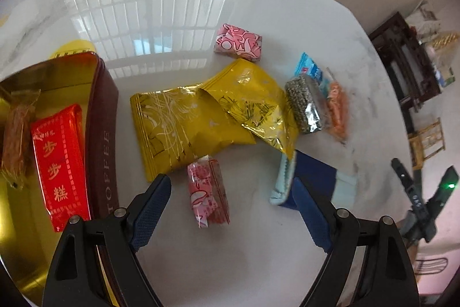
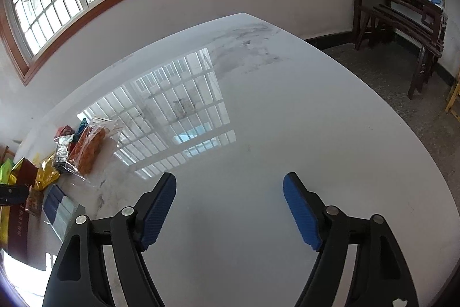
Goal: Organize snacks
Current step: 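Grasp the pink wrapped bar with the left gripper while the right gripper reaches the blue packet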
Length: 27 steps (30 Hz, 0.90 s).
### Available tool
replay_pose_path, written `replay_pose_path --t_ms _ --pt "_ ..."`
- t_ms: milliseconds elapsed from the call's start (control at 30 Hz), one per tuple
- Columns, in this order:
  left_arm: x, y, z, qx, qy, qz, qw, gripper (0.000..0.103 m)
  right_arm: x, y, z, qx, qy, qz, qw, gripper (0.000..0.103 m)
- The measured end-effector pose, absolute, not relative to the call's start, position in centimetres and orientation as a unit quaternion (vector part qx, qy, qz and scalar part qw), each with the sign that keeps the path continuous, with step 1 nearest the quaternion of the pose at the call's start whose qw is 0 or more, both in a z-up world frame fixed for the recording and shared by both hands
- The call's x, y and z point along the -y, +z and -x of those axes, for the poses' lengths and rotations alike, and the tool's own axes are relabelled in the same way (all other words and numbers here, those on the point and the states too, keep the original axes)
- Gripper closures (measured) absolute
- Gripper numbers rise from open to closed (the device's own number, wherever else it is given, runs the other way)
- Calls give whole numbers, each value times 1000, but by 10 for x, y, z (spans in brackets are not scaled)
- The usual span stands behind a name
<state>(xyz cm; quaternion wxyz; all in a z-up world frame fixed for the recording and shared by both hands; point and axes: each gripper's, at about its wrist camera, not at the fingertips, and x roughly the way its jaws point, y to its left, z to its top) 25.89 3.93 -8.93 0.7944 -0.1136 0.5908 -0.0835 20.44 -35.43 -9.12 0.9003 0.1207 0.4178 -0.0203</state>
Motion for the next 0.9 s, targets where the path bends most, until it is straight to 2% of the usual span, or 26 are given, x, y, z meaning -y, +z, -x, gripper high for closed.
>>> replay_pose_path --t_ms 200,300,467,700,767,867,900 --pt "-31 -92 -261 -591 -74 100 797 19 353 -91 -207 -418 -15 -121 900 24" --pt "-29 -77 -259 -572 -75 90 812 19 353 -91 -207 -419 -15 -120 900 22" --pt "-33 -90 -266 -605 -69 108 786 20 352 -91 -208 -420 -15 -118 900 19" --pt "-36 -103 -268 -618 -52 114 776 31 350 -92 -210 -421 -12 -119 899 17" --pt "-34 -104 -267 -618 -59 109 776 39 351 -92 -210 -420 -11 -120 899 16" --pt "-30 -105 -267 -614 -49 100 781 43 351 -91 -210 -421 -13 -120 899 16" --pt "-28 -105 -265 -612 -41 94 785 55 351 -91 -210 -420 -13 -121 899 15"
